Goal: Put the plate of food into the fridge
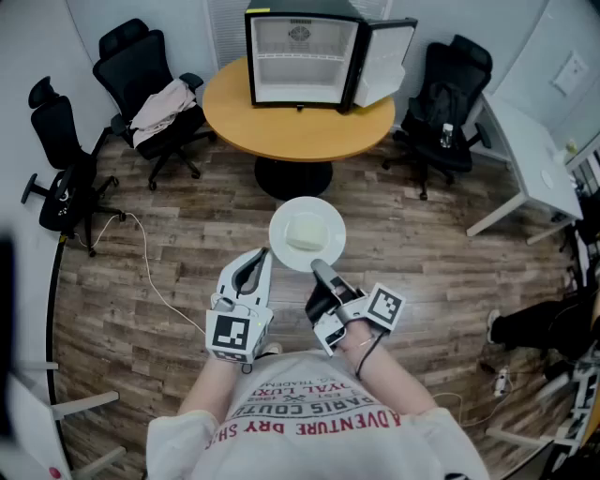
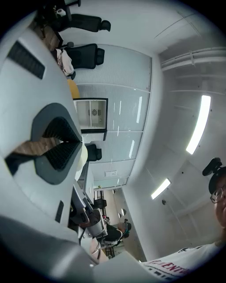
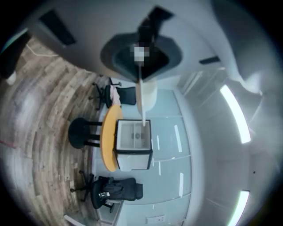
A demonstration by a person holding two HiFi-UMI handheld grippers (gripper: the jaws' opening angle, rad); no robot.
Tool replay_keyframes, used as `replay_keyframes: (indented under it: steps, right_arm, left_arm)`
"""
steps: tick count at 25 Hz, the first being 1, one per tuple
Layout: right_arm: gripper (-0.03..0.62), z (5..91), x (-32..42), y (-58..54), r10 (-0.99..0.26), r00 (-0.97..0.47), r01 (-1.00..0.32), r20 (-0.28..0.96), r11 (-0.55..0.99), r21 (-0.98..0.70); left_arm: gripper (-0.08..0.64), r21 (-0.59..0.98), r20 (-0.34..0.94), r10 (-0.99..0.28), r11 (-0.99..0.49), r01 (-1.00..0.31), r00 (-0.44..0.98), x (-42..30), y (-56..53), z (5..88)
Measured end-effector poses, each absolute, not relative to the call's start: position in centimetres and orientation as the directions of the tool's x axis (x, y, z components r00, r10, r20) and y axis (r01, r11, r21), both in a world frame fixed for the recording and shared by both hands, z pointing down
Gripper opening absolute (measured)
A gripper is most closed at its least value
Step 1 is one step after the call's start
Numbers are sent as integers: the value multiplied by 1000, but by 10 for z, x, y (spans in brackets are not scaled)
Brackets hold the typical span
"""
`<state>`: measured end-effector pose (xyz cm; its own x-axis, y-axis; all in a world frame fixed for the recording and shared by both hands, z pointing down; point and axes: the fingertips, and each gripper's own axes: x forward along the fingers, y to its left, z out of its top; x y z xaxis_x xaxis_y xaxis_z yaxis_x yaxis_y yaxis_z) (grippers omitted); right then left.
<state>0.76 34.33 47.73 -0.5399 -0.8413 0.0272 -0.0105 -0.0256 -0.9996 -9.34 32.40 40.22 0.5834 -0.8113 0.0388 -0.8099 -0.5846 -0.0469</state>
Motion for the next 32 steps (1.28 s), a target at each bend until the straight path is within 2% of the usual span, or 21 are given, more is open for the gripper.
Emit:
replay_keyframes:
  steps: [19, 23, 32]
  right_arm:
    - [38, 473, -13, 329, -860, -510, -42, -12, 38, -998]
    - [38, 471, -50, 313, -872, -489, -50, -6, 35, -998]
    - [38, 488, -58, 290, -866, -500, -50, 30, -6, -999]
  left_arm:
    - [28, -18, 38, -782, -622, -782, 621, -119, 309, 413]
    - [28, -18, 36, -767, -642, -767, 641, -158, 290, 409]
    - [28, 3, 62, -782, -621, -784, 620, -171, 267, 423]
